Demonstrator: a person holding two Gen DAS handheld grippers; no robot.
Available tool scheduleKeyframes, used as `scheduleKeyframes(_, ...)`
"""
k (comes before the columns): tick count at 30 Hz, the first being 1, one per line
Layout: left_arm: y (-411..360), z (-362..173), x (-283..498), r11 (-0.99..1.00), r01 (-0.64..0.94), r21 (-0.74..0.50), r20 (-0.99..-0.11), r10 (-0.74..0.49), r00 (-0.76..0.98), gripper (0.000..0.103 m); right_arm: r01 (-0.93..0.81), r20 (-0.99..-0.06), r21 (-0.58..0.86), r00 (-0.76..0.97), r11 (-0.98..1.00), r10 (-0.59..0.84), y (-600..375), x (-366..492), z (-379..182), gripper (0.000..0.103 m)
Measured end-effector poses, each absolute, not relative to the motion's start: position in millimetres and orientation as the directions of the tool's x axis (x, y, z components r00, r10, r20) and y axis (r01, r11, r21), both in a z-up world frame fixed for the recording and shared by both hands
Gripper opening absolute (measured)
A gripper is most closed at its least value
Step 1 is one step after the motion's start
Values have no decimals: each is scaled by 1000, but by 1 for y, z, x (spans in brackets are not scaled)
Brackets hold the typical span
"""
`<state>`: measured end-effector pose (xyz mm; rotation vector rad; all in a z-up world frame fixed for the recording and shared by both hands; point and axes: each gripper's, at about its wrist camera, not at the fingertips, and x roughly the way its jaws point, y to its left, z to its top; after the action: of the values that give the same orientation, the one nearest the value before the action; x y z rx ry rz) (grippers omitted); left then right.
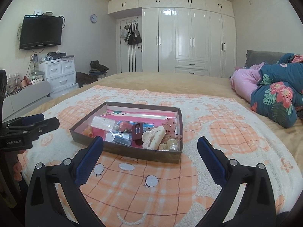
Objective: Organize jewelry
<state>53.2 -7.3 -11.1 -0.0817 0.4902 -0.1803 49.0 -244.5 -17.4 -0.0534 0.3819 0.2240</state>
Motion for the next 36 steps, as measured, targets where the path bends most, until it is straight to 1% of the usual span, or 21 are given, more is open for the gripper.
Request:
scheduleKeyframes(4, -8, -17, 48, 981, 144, -126, -453, -187, 872, 92, -221, -345, -27, 917, 975, 199, -246, 40, -20, 97)
scheduleKeyframes(10, -11, -17, 44, 987, 129, -95, -448, -158, 880, 92, -209, -324, -3, 925, 978, 197, -252, 32, -25, 97)
scheduleKeyframes(23, -14, -8, 22, 993, 108, -55, -374, -121, 919, 92, -184, -238, 3, 955, 983, 180, -260, 8, -23, 97)
scheduleKeyframes(29, -14, -5, 9, 990, 131, -57, -339, -142, 930, 92, -187, -201, 4, 962, 982, 184, -260, -1, -23, 97)
scheduleKeyframes(33, -13, -7, 8, 990, 130, -55, -328, -141, 934, 92, -188, -206, 3, 961, 982, 184, -258, 2, -26, 97)
scheduleKeyframes(36, -11, -10, 11, 990, 127, -67, -340, -142, 930, 92, -187, -218, -1, 959, 982, 182, -257, 4, -28, 97)
